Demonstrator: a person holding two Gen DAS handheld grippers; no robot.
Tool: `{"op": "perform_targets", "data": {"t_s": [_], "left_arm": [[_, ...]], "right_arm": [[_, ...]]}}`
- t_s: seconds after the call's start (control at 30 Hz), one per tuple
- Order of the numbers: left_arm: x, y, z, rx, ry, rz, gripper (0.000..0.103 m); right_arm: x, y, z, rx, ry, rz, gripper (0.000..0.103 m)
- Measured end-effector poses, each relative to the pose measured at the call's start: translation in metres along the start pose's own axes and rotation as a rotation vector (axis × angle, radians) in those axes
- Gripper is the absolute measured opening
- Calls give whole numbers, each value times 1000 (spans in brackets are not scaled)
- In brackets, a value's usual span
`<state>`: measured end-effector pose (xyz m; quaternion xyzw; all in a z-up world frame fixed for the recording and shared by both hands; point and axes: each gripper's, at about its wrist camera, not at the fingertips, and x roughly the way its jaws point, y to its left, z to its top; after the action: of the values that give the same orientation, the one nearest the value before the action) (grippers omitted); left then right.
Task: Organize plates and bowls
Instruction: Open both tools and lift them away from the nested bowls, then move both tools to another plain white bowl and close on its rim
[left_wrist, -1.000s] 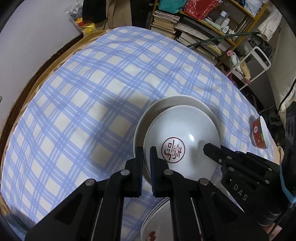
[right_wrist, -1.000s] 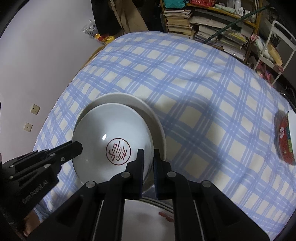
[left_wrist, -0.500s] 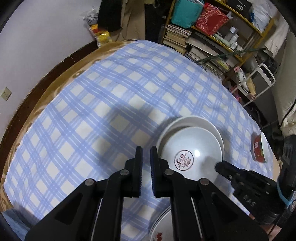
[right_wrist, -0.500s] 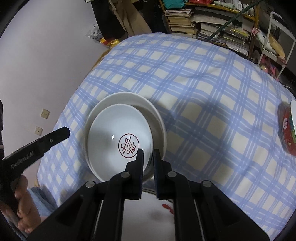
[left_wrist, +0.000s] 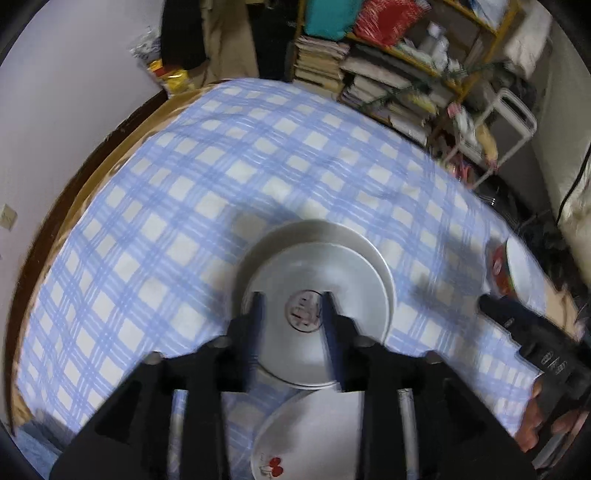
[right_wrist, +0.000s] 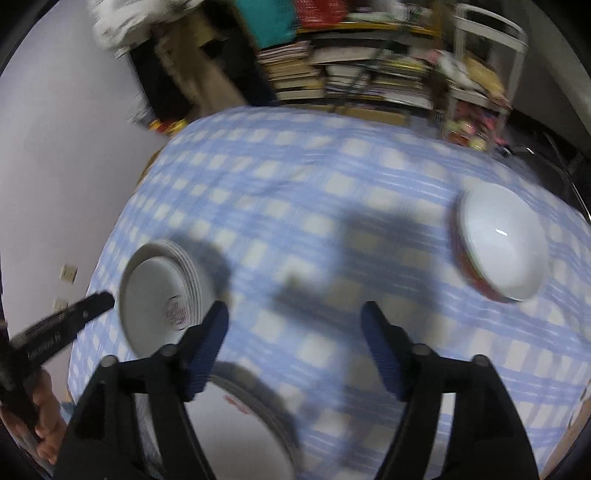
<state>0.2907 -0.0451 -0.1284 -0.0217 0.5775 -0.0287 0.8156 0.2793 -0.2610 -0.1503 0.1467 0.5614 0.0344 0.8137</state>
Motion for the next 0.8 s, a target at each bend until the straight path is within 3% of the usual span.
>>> {"op": "perform_targets", "data": {"t_s": [0.13,0.2,0.43,0.63,0.8], "left_arm": [[1,-37,-1,109,-14,35,61],[2,-49,1,132,-10,34,74],[-1,-96,22,148,-46,-98,75],[0,-136,39,186,-71,-124,75],[7,-177,45,274,-91,-177,75]], "right_arm": [[-16,-37,3,32,-35,-37,90],[-25,-52,5,33,-52,-57,92],[-44,-110,13,80,-100,-133,92],[-44,-150,17,139,-114,-157,92],[-36,-174,16,178,-116,-174,92]]}}
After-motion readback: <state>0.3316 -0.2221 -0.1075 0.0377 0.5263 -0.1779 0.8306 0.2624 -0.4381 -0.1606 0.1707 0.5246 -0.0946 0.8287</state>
